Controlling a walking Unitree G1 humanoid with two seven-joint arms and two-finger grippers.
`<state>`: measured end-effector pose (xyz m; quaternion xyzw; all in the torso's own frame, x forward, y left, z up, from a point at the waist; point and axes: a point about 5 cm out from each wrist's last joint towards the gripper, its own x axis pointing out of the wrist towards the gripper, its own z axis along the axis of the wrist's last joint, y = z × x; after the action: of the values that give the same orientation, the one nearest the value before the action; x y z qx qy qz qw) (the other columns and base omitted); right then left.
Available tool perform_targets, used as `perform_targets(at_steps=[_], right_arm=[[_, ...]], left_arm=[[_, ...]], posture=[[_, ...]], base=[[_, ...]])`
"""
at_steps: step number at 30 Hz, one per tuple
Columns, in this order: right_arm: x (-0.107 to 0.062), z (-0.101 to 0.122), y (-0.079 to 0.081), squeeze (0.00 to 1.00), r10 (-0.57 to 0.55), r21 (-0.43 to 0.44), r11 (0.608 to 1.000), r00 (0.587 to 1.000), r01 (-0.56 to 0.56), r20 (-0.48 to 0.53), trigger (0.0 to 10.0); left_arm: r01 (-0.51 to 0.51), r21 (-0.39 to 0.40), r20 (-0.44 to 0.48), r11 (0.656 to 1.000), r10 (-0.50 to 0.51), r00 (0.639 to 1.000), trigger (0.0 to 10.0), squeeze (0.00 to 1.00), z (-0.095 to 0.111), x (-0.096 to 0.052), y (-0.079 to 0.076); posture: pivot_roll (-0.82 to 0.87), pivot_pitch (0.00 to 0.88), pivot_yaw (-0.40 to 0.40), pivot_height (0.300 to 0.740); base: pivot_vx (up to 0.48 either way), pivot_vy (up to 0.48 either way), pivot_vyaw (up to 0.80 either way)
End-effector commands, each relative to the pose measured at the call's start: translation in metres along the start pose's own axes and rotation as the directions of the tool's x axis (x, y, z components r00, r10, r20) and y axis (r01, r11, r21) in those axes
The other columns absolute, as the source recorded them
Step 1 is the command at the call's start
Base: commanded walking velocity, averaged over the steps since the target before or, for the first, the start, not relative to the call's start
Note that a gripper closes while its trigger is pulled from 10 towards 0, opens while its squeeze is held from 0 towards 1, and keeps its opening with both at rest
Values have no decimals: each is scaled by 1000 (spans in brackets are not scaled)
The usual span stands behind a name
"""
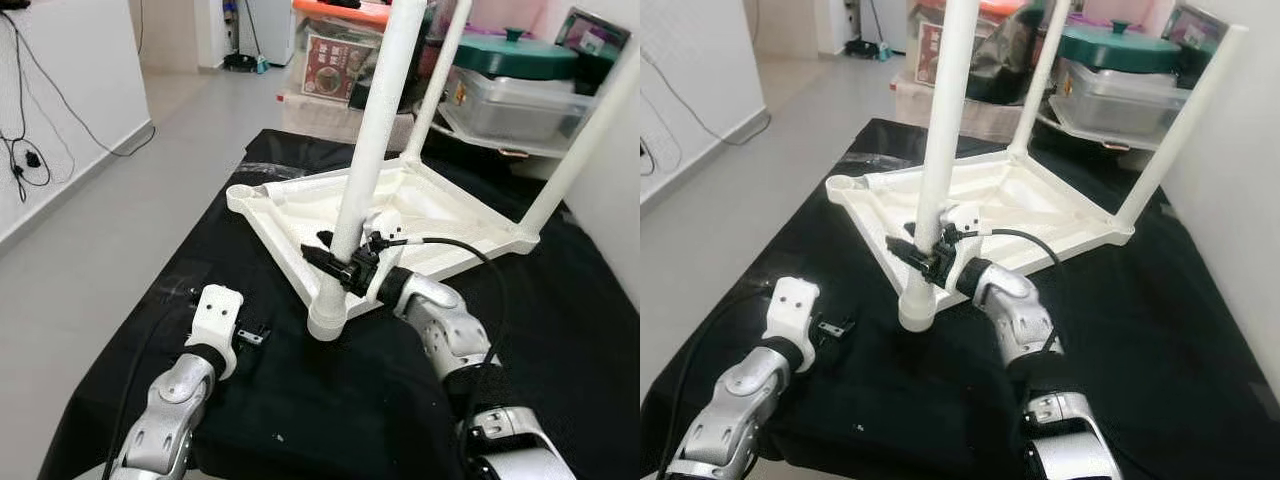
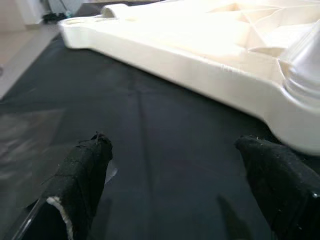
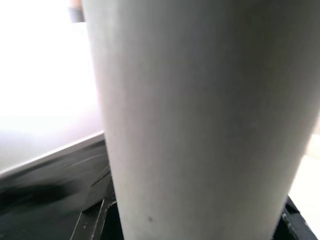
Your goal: Building children table
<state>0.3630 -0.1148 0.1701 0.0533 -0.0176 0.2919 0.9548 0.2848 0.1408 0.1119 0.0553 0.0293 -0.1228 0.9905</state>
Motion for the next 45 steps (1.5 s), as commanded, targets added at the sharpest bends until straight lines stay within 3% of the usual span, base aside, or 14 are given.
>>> perform_targets(at_steps=[1, 6, 11, 12, 16, 17, 18, 21, 22, 23, 25, 26, 33, 45], right_arm=[[-33, -6, -59, 0, -556, 18, 831, 831, 556, 1, 0], [-73, -25, -67, 0, -778, -14, 628, 628, 778, -22, 0], [-79, -23, -41, 0, -753, -77, 654, 657, 753, 33, 0], [-73, -20, -30, 0, -692, -82, 717, 721, 692, 41, 10000], [-61, -8, -11, 0, -557, -74, 824, 827, 562, 78, 10000], [-60, -1, -11, 800, -535, -68, 838, 839, 542, 104, 10000], [-57, 9, -12, 1000, -501, -67, 856, 854, 513, 138, 10000], [-53, 23, -16, 1000, -457, -79, 877, 873, 475, 171, 10000], [-52, 27, -18, 133, -444, -88, 882, 879, 463, 176, 10000], [-51, 34, -18, 0, -368, -93, 917, 911, 389, 185, 10000], [-51, 41, -19, 0, -275, -97, 950, 943, 296, 187, 10000], [-53, 45, -14, 0, -43, -117, 991, 990, 59, 137, 10000], [-65, 13, -1, 0, 310, -175, 928, 942, -330, -129, 10000], [-31, 3, 48, 0, 429, -91, 897, 902, -432, -52, 10000]], left_arm=[[7, 7, 2, 1000, -7, 1000, 10000, 0, -1, -2, -5], [7, 2, 0, 1000, -7, 1000, 10000, 0, -2, -3, -5], [12, 3, -2, 1000, -12, 1000, 10000, 0, -2, -3, -5], [14, 4, -3, 1000, -14, 1000, 10000, 0, -2, -3, -5], [14, 5, -2, 1000, -14, 1000, 10000, 0, -2, -2, -5], [13, 6, -1, 1000, -13, 1000, 10000, 0, -2, -1, -4], [12, 7, 0, 1000, -12, 1000, 10000, 0, -1, -1, -4], [11, 9, 1, 1000, -11, 1000, 10000, 0, -1, -1, -4], [10, 10, 1, 1000, -10, 1000, 10000, 0, -1, 0, -4], [10, 11, 4, 1000, -10, 1000, 10000, 0, -1, 0, -3], [10, 13, 6, 1000, -10, 1000, 10000, 0, 0, 1, -3], [13, 15, 10, 1000, -13, 1000, 10000, 0, 1, 3, -3], [36, 17, 15, 999, -36, 999, 10000, 0, 1, 5, -7], [22, 26, 20, 999, -22, 1000, 10000, 0, 1, 5, -5]], posture=[[87, 0, -140, 740], [82, 0, -135, 740], [68, 0, -127, 740], [68, 0, -126, 740], [67, 0, -126, 740], [68, 0, -127, 740], [68, 0, -127, 740], [78, 0, -127, 740], [78, 0, -127, 740], [77, 0, -126, 740], [75, 0, -126, 740], [65, 0, -123, 740], [77, 0, -130, 740], [99, 0, -138, 740]], base=[[0, 0, 0], [0, 0, 0], [0, 0, 0], [0, 0, 0], [0, 0, 0], [0, 0, 0], [0, 0, 0], [0, 0, 0], [0, 0, 0], [0, 0, 0], [0, 0, 0], [0, 0, 0], [0, 0, 0], [0, 0, 0]])
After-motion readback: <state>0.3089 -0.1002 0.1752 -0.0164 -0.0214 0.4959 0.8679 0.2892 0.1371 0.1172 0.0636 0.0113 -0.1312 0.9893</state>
